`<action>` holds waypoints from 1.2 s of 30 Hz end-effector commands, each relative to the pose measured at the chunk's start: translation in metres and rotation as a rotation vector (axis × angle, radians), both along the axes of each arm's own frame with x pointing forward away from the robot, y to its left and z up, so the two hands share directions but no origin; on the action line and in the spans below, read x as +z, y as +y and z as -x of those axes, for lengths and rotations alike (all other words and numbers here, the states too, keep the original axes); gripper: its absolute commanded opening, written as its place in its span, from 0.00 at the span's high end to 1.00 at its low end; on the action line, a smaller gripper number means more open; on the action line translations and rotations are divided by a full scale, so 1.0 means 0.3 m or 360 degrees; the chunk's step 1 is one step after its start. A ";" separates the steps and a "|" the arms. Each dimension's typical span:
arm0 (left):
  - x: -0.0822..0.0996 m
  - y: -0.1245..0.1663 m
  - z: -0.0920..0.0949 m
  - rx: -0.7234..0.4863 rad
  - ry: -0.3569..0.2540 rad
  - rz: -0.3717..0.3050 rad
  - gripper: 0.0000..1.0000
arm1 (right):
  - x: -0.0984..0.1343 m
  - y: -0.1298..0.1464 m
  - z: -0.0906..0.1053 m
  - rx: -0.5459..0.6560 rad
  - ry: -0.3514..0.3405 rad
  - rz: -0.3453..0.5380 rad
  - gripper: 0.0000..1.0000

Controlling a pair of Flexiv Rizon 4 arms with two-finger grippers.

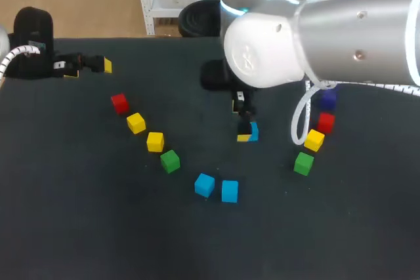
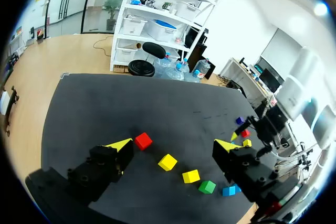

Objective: Place the blue cubes, place green cubes on the blue cubes, place the yellow cubes on the green cubes, then place the red cubes on the yellow cubes, and place purple cube on the red cubes.

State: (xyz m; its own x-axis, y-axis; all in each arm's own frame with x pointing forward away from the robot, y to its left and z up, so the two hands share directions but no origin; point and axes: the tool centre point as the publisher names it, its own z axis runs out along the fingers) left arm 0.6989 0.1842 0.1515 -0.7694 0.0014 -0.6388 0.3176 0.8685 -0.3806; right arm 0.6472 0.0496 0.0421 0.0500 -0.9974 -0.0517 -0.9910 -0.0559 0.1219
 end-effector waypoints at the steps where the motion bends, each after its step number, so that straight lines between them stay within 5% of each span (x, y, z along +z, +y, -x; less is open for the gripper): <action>1: -0.004 0.004 -0.001 -0.0005 -0.0006 0.0009 0.00 | 0.034 -0.004 0.137 0.0026 -0.0102 -0.0003 0.00; 7: -0.004 0.004 -0.001 -0.0005 -0.0006 0.0009 0.00 | 0.032 0.019 0.264 0.0075 -0.0082 0.0021 0.00; 15: -0.004 0.004 -0.001 -0.0005 -0.0006 0.0009 0.00 | 0.015 0.053 0.371 -0.0092 -0.0024 -0.0038 0.00; 36: -0.004 0.004 -0.001 -0.0005 -0.0006 0.0009 0.00 | -0.096 0.075 0.431 -0.0152 0.0075 0.0023 0.00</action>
